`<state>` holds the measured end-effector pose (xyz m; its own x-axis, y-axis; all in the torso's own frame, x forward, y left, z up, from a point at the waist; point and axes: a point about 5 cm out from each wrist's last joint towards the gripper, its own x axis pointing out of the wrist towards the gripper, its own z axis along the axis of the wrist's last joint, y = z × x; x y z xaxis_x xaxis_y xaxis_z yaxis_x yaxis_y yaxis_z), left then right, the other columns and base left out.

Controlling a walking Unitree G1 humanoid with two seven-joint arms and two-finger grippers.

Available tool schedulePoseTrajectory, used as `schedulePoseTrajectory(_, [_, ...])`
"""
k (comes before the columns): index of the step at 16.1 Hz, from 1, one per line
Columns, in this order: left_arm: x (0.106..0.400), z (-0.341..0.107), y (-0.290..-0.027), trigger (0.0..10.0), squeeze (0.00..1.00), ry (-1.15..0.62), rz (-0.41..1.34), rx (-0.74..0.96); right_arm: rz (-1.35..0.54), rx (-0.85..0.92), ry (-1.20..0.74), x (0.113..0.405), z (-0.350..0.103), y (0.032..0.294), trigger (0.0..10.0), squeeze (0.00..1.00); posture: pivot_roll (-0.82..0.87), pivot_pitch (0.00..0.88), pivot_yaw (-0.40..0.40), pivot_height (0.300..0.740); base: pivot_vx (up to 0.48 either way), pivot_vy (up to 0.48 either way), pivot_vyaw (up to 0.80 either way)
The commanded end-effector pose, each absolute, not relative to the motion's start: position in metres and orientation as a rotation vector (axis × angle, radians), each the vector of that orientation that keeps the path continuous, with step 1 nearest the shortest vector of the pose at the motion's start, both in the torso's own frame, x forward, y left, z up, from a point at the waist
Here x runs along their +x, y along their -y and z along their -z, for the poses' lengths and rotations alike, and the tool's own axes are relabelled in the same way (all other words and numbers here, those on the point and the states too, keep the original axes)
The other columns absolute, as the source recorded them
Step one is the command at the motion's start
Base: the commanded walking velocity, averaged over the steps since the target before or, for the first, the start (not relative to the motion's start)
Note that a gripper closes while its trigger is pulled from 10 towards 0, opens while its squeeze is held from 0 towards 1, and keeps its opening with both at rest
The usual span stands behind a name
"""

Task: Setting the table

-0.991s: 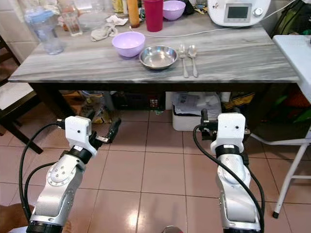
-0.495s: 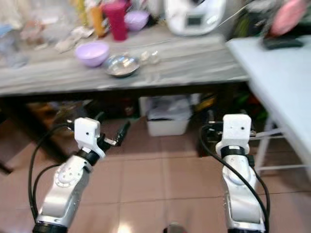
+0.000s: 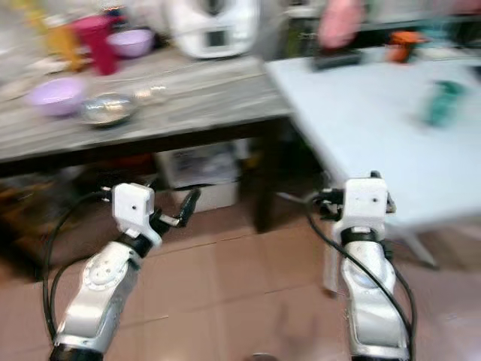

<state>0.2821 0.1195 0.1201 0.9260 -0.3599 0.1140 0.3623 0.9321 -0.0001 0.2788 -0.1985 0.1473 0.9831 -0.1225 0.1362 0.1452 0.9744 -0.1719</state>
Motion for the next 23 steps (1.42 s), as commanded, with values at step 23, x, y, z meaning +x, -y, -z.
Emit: schedulePoseTrajectory(23, [0.2833,-0.1224,-0.1195,10.0,0.0,0.114,0.384,-0.015,0.119,-0.196,0.147,0.2791,-0.1494,0.1913,10.0,0.0,-0.24,0.105,0.067,0.74,0.0,-0.45,0.06])
